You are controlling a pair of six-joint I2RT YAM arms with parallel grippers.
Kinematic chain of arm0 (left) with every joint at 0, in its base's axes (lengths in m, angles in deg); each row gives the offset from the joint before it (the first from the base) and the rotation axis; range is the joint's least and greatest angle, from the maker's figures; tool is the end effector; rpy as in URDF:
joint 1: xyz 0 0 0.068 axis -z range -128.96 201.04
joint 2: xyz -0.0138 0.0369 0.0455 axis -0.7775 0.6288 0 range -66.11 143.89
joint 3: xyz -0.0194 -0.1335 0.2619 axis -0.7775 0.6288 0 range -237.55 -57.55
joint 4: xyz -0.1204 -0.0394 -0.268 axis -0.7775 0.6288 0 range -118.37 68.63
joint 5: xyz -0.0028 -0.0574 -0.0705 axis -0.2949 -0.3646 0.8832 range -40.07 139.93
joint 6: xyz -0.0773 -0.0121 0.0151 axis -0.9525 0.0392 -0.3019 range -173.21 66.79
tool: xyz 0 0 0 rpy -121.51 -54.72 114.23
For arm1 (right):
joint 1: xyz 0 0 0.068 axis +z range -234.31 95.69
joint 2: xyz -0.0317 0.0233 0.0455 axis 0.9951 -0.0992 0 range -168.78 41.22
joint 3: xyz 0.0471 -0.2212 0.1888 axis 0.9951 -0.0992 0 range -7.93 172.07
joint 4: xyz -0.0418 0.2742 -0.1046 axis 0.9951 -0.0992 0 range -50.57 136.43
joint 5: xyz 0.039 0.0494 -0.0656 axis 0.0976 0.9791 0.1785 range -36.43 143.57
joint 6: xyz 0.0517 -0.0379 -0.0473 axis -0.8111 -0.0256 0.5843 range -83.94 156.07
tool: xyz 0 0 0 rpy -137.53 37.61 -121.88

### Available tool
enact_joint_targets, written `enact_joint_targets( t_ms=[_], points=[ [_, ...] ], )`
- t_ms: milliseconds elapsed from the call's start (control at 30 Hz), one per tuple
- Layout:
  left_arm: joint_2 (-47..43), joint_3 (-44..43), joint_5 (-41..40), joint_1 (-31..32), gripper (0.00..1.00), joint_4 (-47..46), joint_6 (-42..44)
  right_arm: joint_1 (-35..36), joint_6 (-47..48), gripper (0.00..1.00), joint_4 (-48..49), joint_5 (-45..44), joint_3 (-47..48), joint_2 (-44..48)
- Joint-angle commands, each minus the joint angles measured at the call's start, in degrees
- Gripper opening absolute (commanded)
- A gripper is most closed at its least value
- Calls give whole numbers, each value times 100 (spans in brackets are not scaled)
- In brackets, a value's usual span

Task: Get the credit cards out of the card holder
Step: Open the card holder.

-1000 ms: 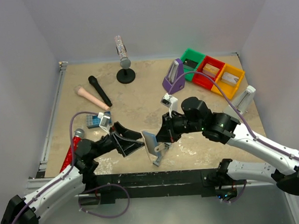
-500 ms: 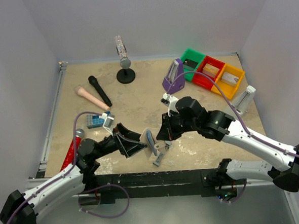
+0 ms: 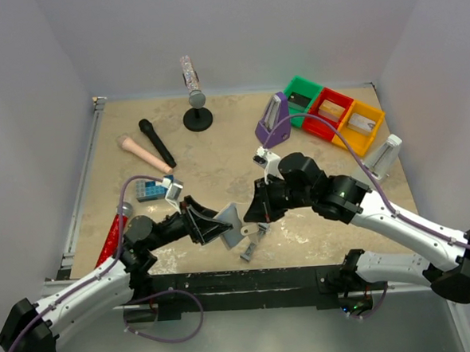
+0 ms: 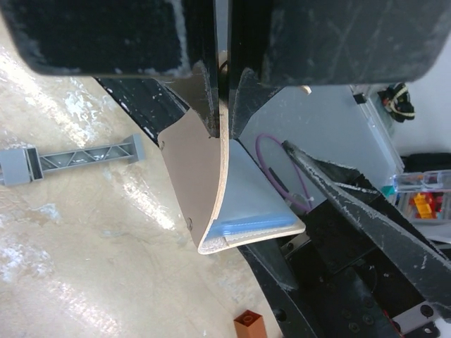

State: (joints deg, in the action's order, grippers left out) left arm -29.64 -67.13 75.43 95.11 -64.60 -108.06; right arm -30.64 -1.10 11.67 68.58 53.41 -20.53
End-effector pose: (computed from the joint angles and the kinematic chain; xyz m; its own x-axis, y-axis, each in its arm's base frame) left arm 0.1249 -0.1621 0.2318 -0.6958 -0.3536 -0.6252 0.6325 0.1109 -0.7666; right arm 0.1526 0.2373 0.3431 -0.8178 -0.1272 -0.5613 -0.5139 0.6004 0.6127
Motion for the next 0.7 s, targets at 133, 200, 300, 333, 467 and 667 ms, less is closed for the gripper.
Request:
enact_joint_targets(
  t_ms=[133, 200, 300, 333, 467, 667],
  points=[
    [-649, -272, -80, 57, 56, 529, 352, -260, -423, 0, 962, 652, -368, 366],
    [-781, -263, -115, 57, 53, 634, 370, -322, -475, 0, 1033, 732, -412, 392],
    [-930, -263, -124, 57, 49, 766, 396, -366, -519, 0, 1120, 776, -474, 436],
    [-940, -255, -124, 57, 47, 784, 396, -366, -528, 0, 1121, 785, -483, 436],
    [-984, -254, -133, 57, 40, 863, 431, -375, -546, 0, 1138, 802, -483, 445],
    [-1107, -219, -150, 57, 52, 907, 422, -401, -581, 0, 1226, 855, -570, 480]
  ],
)
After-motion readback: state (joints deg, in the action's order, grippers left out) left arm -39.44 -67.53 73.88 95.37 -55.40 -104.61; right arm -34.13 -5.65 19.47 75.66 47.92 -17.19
